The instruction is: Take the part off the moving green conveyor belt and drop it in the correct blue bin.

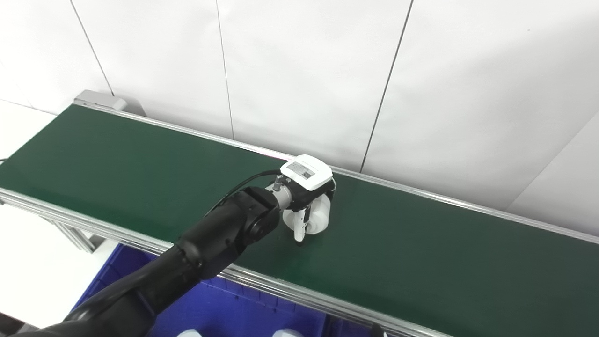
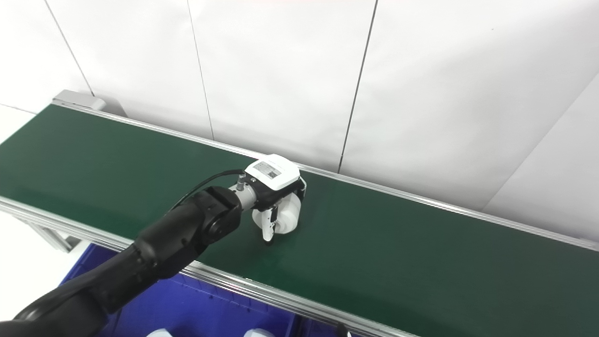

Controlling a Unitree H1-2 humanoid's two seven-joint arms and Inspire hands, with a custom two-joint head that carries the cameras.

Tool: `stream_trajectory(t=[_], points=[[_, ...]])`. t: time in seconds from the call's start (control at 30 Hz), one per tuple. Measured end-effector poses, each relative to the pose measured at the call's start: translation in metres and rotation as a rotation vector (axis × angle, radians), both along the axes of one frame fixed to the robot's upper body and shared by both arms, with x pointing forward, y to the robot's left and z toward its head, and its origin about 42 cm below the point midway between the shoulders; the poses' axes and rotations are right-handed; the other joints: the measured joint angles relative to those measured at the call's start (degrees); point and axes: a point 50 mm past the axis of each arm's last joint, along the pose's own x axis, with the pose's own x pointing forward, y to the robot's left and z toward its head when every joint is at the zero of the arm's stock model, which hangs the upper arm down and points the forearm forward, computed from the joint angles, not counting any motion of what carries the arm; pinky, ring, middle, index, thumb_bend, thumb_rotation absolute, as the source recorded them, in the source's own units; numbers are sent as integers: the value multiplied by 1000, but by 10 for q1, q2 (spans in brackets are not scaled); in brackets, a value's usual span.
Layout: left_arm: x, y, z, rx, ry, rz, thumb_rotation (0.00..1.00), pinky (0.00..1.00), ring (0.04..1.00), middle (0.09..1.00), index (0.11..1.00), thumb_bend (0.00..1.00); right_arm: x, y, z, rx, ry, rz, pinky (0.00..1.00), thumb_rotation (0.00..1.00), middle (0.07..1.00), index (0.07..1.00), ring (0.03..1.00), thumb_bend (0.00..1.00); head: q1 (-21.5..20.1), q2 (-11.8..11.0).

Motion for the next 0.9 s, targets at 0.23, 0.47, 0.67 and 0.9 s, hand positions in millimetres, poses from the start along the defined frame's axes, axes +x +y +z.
stream_trajectory(t=[0.23, 0.47, 0.67, 0.9], points=[[-39, 5, 47, -70, -62, -77, 0, 313, 359, 401, 512, 516, 4, 4, 21, 46, -31, 9, 871, 1000, 959, 999, 879, 694, 44, 71], [-79, 27, 47, -107, -22, -52, 0, 292, 362, 425, 510, 519, 10, -10, 34, 58, -38, 12, 852, 1000, 945, 977, 858, 754, 73, 116], [-129, 43, 25, -113, 93, -15, 0, 260, 318, 397, 506, 516, 13, -29, 39, 32, -17, 5, 817, 1000, 920, 966, 832, 759, 98, 136], [-170, 63, 13, -91, 136, 90, 0, 288, 331, 412, 513, 517, 18, -36, 47, 41, -15, 10, 804, 1000, 911, 967, 819, 780, 143, 146]])
